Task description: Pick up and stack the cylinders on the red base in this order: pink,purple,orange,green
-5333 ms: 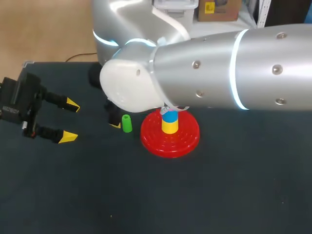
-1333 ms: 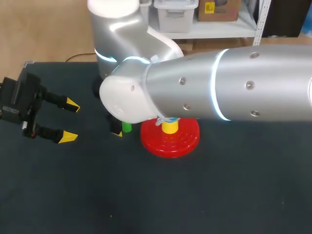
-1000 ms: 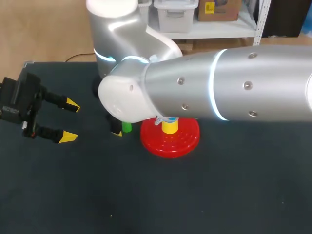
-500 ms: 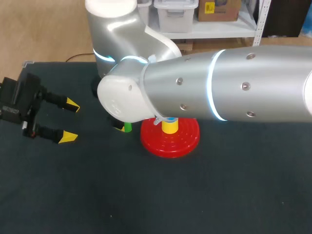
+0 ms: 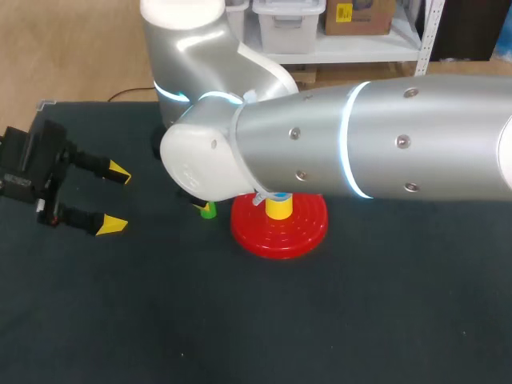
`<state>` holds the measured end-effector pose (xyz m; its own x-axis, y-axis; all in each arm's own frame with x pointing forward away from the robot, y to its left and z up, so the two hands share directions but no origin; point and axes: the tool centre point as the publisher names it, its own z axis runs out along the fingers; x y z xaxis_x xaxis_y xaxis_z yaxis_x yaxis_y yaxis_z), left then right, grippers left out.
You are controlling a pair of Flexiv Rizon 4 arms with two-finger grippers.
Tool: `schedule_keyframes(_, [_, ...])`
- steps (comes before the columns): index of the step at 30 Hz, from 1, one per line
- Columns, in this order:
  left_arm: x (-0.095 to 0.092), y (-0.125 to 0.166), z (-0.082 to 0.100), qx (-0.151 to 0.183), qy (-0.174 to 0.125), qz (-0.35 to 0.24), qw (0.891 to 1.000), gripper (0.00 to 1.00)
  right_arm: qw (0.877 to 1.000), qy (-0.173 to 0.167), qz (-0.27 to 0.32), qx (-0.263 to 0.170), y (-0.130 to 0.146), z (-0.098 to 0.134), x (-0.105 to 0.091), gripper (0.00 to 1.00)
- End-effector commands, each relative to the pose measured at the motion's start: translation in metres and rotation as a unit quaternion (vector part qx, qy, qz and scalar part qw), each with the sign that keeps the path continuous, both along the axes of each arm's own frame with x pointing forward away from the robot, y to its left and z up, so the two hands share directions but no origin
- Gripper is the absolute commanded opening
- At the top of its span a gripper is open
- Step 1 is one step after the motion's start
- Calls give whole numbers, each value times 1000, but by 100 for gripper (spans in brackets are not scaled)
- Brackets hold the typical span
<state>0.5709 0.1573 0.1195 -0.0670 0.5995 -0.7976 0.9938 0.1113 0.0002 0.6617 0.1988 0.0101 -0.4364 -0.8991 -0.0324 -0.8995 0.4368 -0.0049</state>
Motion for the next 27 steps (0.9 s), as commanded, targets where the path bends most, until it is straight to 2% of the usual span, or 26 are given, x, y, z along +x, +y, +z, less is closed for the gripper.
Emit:
schedule_keyframes(1, [-1,0,-1,-2,-2,1,1000,100,1000,-4,-1,2,-3,1,-3,0])
schedule_keyframes(6, [-1,0,-1,-2,-2,1,1000,100,1000,-9,-6,9,-8,14,-4,0])
schedule_keyframes(18, [-1,0,-1,-2,-2,1,1000,100,998,-57,4,27,-9,87,1,0])
schedule_keyframes(27, [-1,0,-1,-2,-2,1,1000,100,993,-105,4,44,-14,143,16,0])
